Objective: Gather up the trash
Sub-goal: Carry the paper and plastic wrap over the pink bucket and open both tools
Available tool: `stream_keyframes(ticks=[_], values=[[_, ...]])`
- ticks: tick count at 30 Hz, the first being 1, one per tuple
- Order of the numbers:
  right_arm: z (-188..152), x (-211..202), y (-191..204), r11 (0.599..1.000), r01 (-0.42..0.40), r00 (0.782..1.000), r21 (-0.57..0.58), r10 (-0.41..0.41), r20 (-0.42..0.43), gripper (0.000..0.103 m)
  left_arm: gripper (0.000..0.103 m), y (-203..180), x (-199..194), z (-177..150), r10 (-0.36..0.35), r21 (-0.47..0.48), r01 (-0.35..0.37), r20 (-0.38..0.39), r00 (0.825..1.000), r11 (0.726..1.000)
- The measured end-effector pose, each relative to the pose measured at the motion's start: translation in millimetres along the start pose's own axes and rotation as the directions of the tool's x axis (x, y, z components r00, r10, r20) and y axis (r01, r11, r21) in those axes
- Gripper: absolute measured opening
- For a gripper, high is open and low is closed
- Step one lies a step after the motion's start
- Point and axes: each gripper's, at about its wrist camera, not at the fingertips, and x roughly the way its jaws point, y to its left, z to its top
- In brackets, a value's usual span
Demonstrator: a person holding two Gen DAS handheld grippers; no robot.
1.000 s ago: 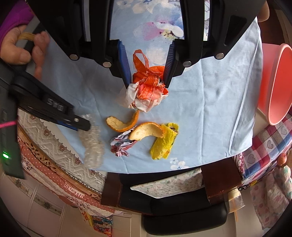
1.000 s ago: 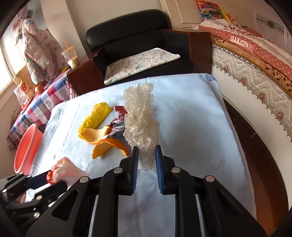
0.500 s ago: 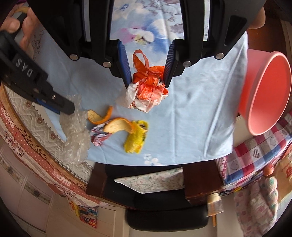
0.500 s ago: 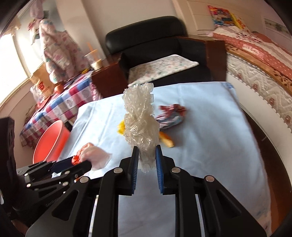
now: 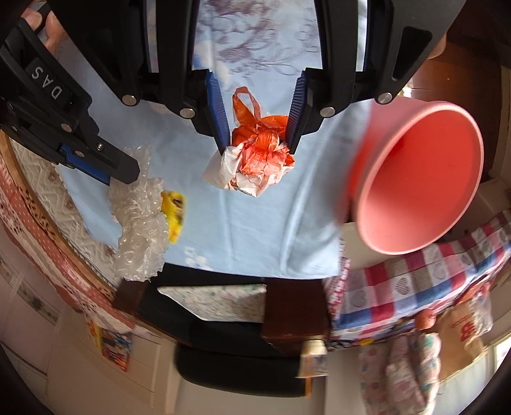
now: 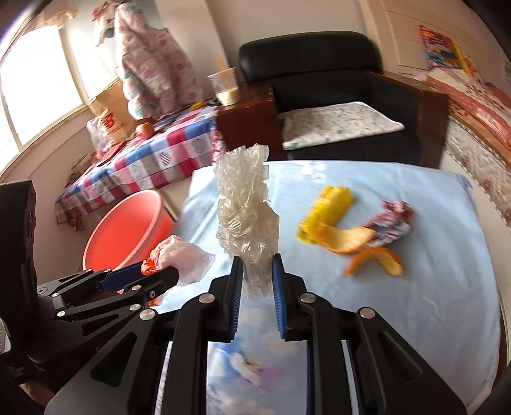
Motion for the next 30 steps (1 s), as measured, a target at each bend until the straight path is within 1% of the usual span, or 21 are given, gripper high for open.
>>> stream_keyframes(ticks=[8,11,17,22,30], values=[[16,23,52,0.995,-0.071,0.997,-0.073,0.069,-0.032,0.019,0.035,53,-9,6,0.068,-0.093,-0.066,0.027,0.997,0.994],[24,34,75,0.99,-0.097,0.995,-0.105,0.093,-0.046,0.019,0.035,74,-12,10,0.092,-0.13,-0.087,0.036,0.995,0.988],[33,52,106,0.98,-0.142,0.988,-0.138,0.132,-0.081,0.019,0.035,115,-15,13,0.146,-0.195,-0.134,0.047,0.988,0.972],[35,69,136,0.97,-0.179,0.98,-0.163,0.162,-0.113,0.019,0.035,145,-13,10,0.191,-0.237,-0.177,0.038,0.981,0.955],[31,96,170,0.959,-0.213,0.969,-0.187,0.183,-0.168,0.019,0.035,185,1,-1,0.23,-0.287,-0.221,-0.005,0.973,0.932]])
